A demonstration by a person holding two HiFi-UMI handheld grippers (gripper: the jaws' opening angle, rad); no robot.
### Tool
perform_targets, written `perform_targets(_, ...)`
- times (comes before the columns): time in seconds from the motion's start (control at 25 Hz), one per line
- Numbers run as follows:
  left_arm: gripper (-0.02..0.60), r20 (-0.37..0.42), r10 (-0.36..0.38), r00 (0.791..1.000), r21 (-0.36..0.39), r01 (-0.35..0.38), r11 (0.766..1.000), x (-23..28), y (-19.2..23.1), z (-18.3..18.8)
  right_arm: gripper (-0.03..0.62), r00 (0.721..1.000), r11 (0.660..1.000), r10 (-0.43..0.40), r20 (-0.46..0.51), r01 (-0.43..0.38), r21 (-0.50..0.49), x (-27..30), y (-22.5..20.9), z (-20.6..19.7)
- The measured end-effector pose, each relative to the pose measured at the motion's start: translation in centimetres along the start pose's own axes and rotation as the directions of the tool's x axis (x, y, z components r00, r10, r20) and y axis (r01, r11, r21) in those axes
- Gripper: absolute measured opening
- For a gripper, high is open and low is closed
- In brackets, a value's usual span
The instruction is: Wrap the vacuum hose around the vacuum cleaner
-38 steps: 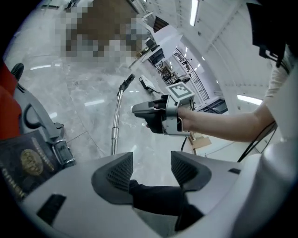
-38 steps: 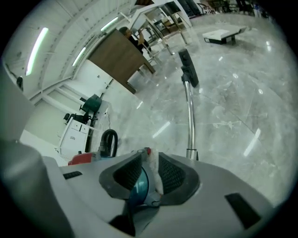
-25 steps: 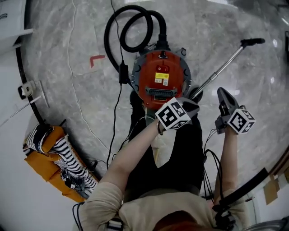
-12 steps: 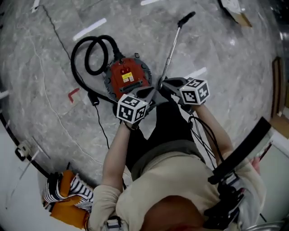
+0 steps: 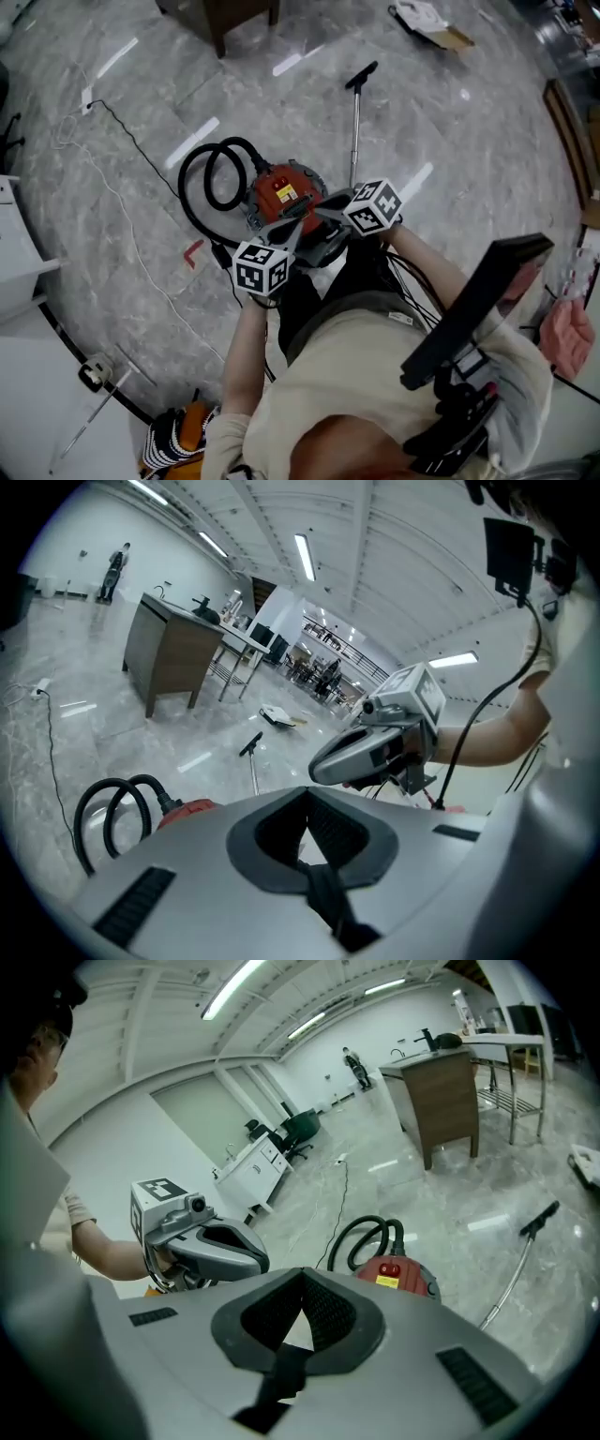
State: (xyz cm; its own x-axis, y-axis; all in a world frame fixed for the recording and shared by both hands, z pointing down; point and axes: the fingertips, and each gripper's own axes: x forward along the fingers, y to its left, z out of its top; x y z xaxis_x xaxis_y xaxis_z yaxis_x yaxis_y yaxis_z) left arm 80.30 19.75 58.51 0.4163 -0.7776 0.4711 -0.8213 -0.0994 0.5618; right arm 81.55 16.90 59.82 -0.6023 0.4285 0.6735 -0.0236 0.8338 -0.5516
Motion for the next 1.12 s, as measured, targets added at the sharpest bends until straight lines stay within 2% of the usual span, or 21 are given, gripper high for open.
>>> perform_targets(0.12, 0.005, 0.019, 0.018, 1.000, -0.010, -0.018, 1.000, -2.0, -1.3, -0.2, 0.003, 1.000, 0.999, -0.003, 0.021, 0.004, -0.045, -0.9, 1.8, 0.6)
perform_targets(0.24, 0.006, 0.001, 0.021, 1.000, 0.029, -0.021, 0.999, -2.9, -4.0, -0.1, 0.004, 0.998, 0.998, -0.007, 0.063, 0.011, -0.058, -3.0, 3.6, 0.6)
perform_targets(0.32, 0.005, -0.008, 0.014, 1.000, 0.096, -0.013, 0.995, -3.2, -6.1, 0.8, 0.004, 0.996, 0.998, -0.011, 0.092, 0.017, -0.067, -4.6, 4.4, 0.3)
perform_targets(0.44, 0.005, -0.027, 0.014, 1.000, 0.227, -0.008, 0.974, -2.8, -8.3, 3.0, 0.004, 0.987, 0.997, -0.026, 0.157, 0.037, -0.066, -6.9, 3.8, 0.3)
perform_targets(0.56, 0.006, -0.045, 0.027, 0.999, 0.300, -0.013, 0.954, -2.4, -11.5, 4.2, 0.004, 0.978, 0.998, -0.050, 0.203, 0.057, -0.029, -9.7, 3.1, -1.5)
perform_targets(0.72, 0.006, -0.027, 0.017, 0.999, 0.314, -0.008, 0.950, 0.2, -16.0, 5.5, 0.003, 0.968, 0.998, -0.064, 0.241, 0.063, 0.012, -14.7, 2.7, -5.3)
perform_targets(0.92, 0.005, 0.030, -0.024, 0.999, 0.201, 0.017, 0.979, 2.9, -21.7, 6.5, 0.003, 0.963, 0.997, -0.061, 0.262, 0.045, 0.068, -20.9, 3.9, -11.4)
perform_targets(1.0, 0.006, -0.005, -0.053, 0.999, 0.241, 0.052, 0.969, 5.2, -22.7, 6.3, 0.003, 0.954, 0.991, -0.078, 0.290, 0.042, 0.127, -22.0, 2.6, -12.8)
perform_targets(1.12, 0.006, -0.074, -0.101, 0.992, 0.341, 0.120, 0.932, 7.8, -23.6, 6.6, 0.005, 0.930, 0.976, -0.129, 0.343, 0.058, 0.208, -22.5, 0.9, -13.5)
